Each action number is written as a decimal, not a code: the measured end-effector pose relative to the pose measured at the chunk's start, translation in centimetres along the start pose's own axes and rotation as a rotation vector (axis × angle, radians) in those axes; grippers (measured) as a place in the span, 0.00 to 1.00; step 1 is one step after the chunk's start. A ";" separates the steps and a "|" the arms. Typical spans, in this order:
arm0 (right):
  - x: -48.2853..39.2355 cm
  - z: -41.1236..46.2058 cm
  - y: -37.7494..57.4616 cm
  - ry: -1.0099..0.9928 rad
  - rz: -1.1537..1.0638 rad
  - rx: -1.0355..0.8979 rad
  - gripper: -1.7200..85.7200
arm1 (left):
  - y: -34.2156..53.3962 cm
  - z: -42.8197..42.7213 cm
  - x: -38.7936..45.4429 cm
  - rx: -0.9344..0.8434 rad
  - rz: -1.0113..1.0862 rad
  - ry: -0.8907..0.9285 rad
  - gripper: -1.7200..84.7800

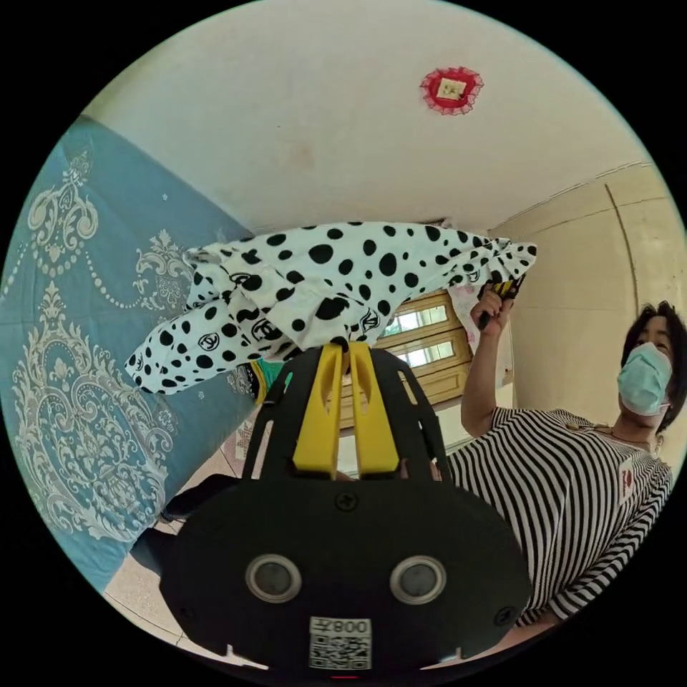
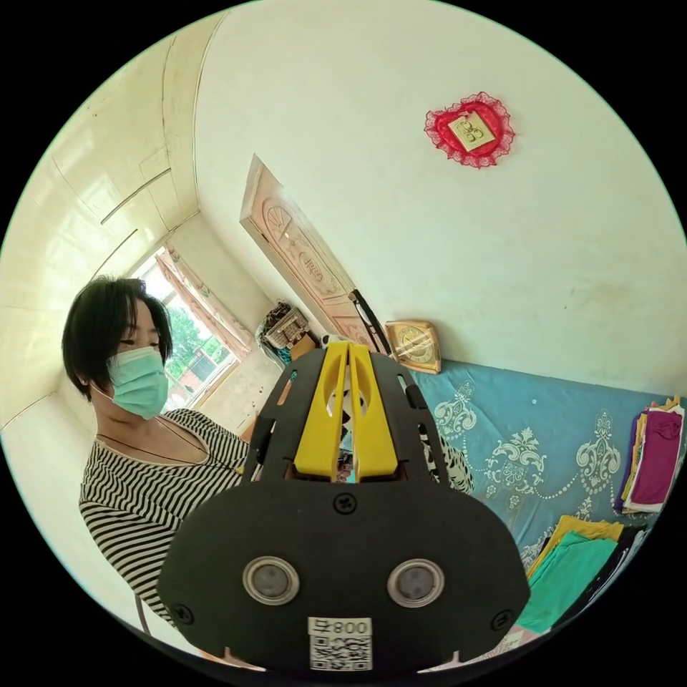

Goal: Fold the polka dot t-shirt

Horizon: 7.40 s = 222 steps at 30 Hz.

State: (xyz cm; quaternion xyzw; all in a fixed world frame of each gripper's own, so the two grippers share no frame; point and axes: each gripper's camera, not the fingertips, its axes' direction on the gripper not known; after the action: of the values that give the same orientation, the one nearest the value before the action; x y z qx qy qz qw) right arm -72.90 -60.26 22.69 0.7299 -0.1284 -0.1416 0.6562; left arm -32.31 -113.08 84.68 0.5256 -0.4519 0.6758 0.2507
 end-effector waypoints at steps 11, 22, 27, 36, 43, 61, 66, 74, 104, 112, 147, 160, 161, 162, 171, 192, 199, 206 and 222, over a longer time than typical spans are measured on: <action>7.2 -12.0 4.2 -0.148 0.048 0.064 0.02 | 6.5 -11.2 17.0 0.348 0.386 -0.237 0.04; 7.2 -25.4 8.0 -0.223 -0.056 0.105 0.02 | 15.0 -11.0 31.0 0.458 0.692 -0.359 0.04; 6.6 -30.6 8.9 -0.237 -0.119 0.118 0.02 | 17.9 -11.0 34.2 0.463 0.753 -0.395 0.04; 6.1 -39.3 10.8 -0.342 -0.190 0.168 0.02 | 23.0 -12.6 38.6 0.490 0.868 -0.422 0.04; 5.1 -46.2 12.8 -0.386 -0.287 0.187 0.02 | 25.9 -15.2 41.0 0.477 0.975 -0.436 0.04; 15.7 -53.4 16.7 -0.347 -0.226 0.059 0.02 | 18.6 -25.7 32.4 0.414 0.747 -0.475 0.04; 26.8 -50.5 14.3 -0.268 -0.075 -0.009 0.02 | 9.5 -29.1 24.1 0.362 0.562 -0.505 0.04; 54.0 -39.4 11.3 0.008 0.262 -0.218 0.02 | -8.2 -33.8 3.8 0.272 0.190 -0.553 0.05; 85.4 -38.5 52.8 0.299 0.686 -0.873 0.10 | -12.4 -46.1 -36.2 -0.241 -0.533 -0.813 0.14; 86.2 -42.2 56.7 0.390 0.557 -0.846 0.11 | -11.9 -50.2 -38.3 -0.168 -0.419 -0.841 0.11; 77.3 -59.7 70.5 0.371 0.546 -0.611 0.05 | 5.0 -58.7 -39.9 0.120 -0.318 -0.732 0.08; 72.8 -49.1 69.3 0.526 0.502 -0.817 0.09 | 6.5 -57.2 -43.4 -0.011 -0.435 -0.774 0.11; 72.3 -48.4 69.1 0.542 0.509 -0.836 0.09 | 6.6 -57.0 -43.6 -0.017 -0.444 -0.766 0.11; 72.0 -48.0 69.1 0.553 0.506 -0.848 0.09 | 6.8 -56.4 -44.0 -0.037 -0.449 -0.761 0.10; 66.7 -43.9 69.0 0.614 0.388 -0.925 0.05 | 10.9 -54.4 -43.4 -0.039 -0.402 -0.792 0.04; 54.4 -49.5 61.4 0.393 0.386 -0.669 0.02 | 18.3 -50.4 -36.2 0.236 -0.266 -0.618 0.03; 46.7 -58.2 34.2 0.404 0.167 -0.220 0.02 | 5.5 -50.3 -18.4 0.424 0.242 -0.663 0.03; 32.8 -68.0 30.0 0.343 -0.096 0.011 0.02 | 9.6 -48.2 -7.8 0.408 0.535 -0.710 0.03; 43.0 -60.1 66.3 0.218 0.525 -0.448 0.03 | 33.9 -41.0 -32.5 0.054 -0.233 -0.594 0.03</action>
State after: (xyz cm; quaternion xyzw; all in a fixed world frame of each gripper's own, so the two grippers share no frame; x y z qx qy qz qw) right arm -10.57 -27.97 92.92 0.5209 -0.2064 0.0856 0.8239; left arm -69.26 -88.64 40.82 0.7546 -0.4240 0.4713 0.1697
